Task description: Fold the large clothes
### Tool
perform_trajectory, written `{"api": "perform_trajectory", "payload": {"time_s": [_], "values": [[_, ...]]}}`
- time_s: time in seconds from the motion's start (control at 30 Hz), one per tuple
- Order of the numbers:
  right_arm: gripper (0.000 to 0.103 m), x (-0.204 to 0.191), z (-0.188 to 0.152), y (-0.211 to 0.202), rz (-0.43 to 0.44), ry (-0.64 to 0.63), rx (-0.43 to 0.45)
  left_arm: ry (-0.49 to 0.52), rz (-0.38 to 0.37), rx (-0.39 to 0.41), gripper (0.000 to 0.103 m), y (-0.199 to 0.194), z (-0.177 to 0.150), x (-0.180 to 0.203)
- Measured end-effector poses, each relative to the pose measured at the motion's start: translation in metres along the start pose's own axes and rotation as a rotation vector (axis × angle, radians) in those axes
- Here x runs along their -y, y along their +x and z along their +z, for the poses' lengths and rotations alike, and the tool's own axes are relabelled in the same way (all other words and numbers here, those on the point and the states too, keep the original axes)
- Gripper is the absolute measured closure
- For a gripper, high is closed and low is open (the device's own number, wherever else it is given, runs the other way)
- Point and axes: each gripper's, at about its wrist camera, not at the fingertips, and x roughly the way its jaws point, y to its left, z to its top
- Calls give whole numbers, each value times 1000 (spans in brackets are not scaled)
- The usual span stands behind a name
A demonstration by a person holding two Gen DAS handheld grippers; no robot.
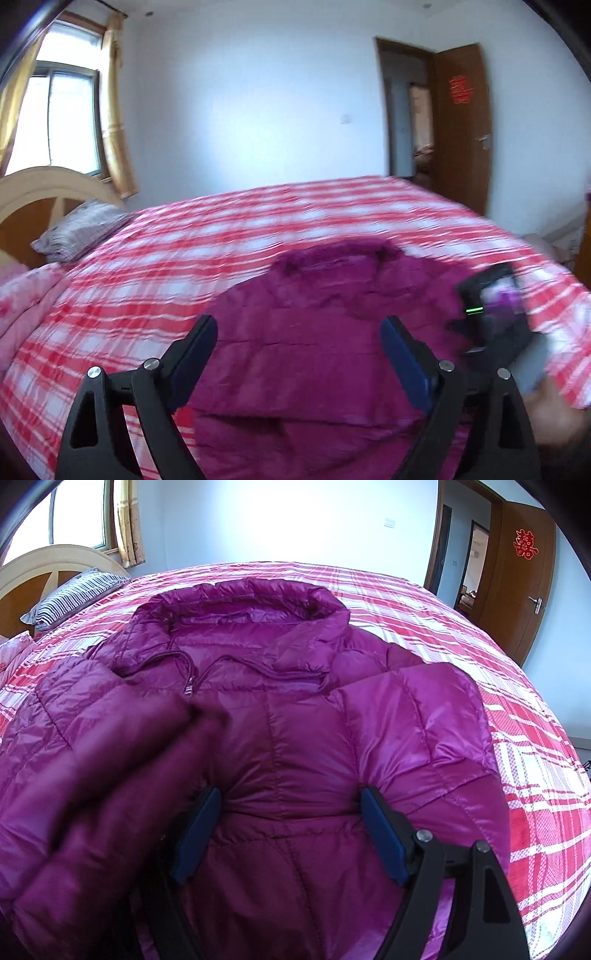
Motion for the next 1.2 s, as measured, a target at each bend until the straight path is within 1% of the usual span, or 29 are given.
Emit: {"api": "perform_trajectory", "payload": {"time_s": [0.03,0.1,0.17,0.2,0.27,0.33,0.37,0.4,0.43,0.47,0.5,0.57,0.6,0.63,0.67,0.7,0.73,0.77,0.8,0.87,0.97,1.0,1.07,1.1,1.2], "values": [[22,1,0,0,5,4,0,4,31,-27,13,13,-3,-3],[20,4,1,-1,25,16,2,10,97,-187,13,61,-20,-10],[20,13,1,-6,69,54,9,33,146,-284,13,90,-39,-13],[20,21,2,-12,77,91,10,39,152,-292,13,94,-45,-13],[20,33,4,-27,37,140,32,33,148,-272,13,93,-55,-14],[20,50,8,-55,-37,222,88,43,148,-267,13,91,-57,-13],[20,54,10,-65,-59,243,111,48,150,-271,13,92,-57,-13],[20,57,14,-82,-88,272,158,51,150,-272,13,92,-58,-11],[18,57,18,-94,-92,287,192,55,153,-273,13,92,-59,-10],[18,52,23,-107,-70,294,231,59,154,-275,13,95,-58,-9],[18,40,29,-118,-17,276,266,57,154,-274,13,95,-57,-9],[20,11,37,-124,75,184,281,26,156,-246,13,87,-51,-15],[27,-9,40,-118,118,122,251,4,156,-218,13,83,-45,-21],[42,-22,40,-108,164,86,207,-9,159,-194,13,78,-41,-24],[47,-32,38,-95,192,70,170,-28,170,-156,13,71,-33,-32],[48,-37,35,-85,187,60,149,-36,179,-139,13,70,-27,-38],[49,-43,32,-75,188,46,127,-37,186,-137,13,73,-22,-42],[49,-46,29,-61,209,39,96,-33,194,-149,13,79,-18,-45],[50,-46,24,-54,211,38,81,-26,201,-167,13,87,-17,-47],[51,-49,17,-41,187,27,55,5,211,-224,13,111,-20,-47],[53,-43,11,-34,170,11,39,32,247,-315,13,144,-36,-49],[53,-42,11,-34,171,10,35,21,244,-325,13,150,-40,-51],[53,-44,6,-33,169,-6,20,-40,214,-337,10,154,-48,-60],[53,-44,2,-32,161,-17,13,-45,217,-337,8,154,-49,-61],[52,-49,-4,-27,136,-37,2,-54,214,-340,7,155,-52,-62]]}}
